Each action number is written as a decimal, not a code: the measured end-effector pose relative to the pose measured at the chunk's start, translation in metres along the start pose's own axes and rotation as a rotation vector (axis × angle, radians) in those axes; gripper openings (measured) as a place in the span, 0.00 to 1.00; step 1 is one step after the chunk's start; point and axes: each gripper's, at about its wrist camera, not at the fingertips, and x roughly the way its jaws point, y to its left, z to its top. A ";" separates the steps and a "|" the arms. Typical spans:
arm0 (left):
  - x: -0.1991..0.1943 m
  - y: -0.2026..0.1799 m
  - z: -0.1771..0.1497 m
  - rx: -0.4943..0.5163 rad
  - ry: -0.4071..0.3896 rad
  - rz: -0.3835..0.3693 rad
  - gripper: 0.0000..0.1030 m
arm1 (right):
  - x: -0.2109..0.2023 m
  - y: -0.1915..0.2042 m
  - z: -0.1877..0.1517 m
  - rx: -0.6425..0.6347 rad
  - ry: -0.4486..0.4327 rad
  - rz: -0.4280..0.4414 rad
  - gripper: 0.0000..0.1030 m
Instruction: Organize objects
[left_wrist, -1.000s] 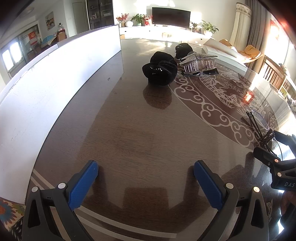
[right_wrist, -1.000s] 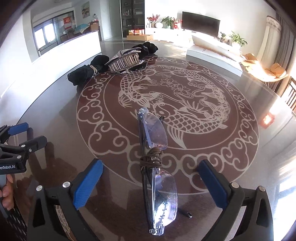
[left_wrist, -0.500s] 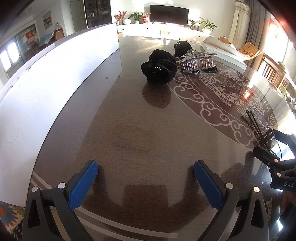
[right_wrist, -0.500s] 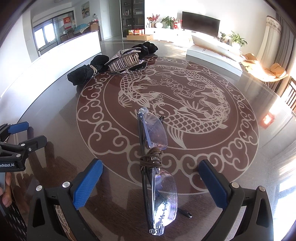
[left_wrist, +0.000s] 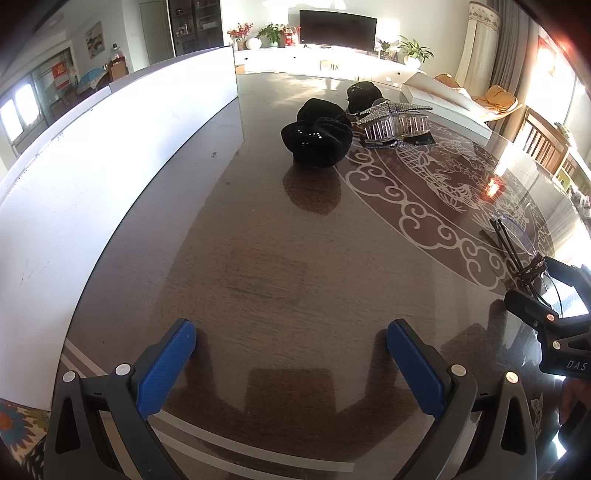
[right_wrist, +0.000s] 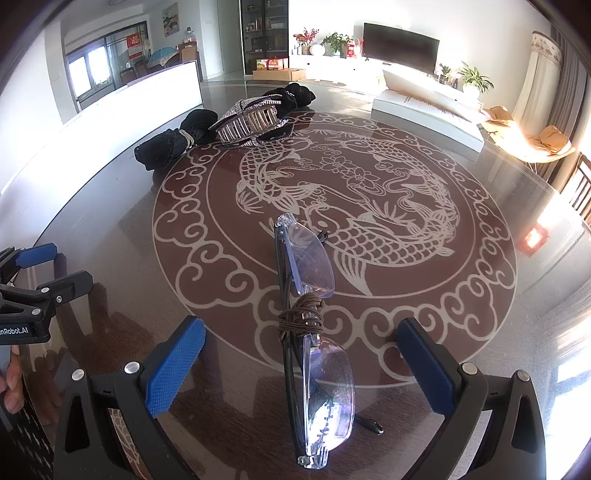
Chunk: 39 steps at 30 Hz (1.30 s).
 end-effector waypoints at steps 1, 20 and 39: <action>0.000 -0.001 0.000 0.006 0.000 -0.005 1.00 | 0.000 0.000 0.000 0.000 0.000 0.000 1.00; -0.001 -0.011 -0.003 0.030 -0.003 -0.016 1.00 | 0.000 0.000 -0.001 0.000 0.000 0.000 1.00; -0.002 -0.011 -0.003 0.045 0.025 -0.025 1.00 | 0.000 0.000 -0.001 0.000 0.000 0.000 1.00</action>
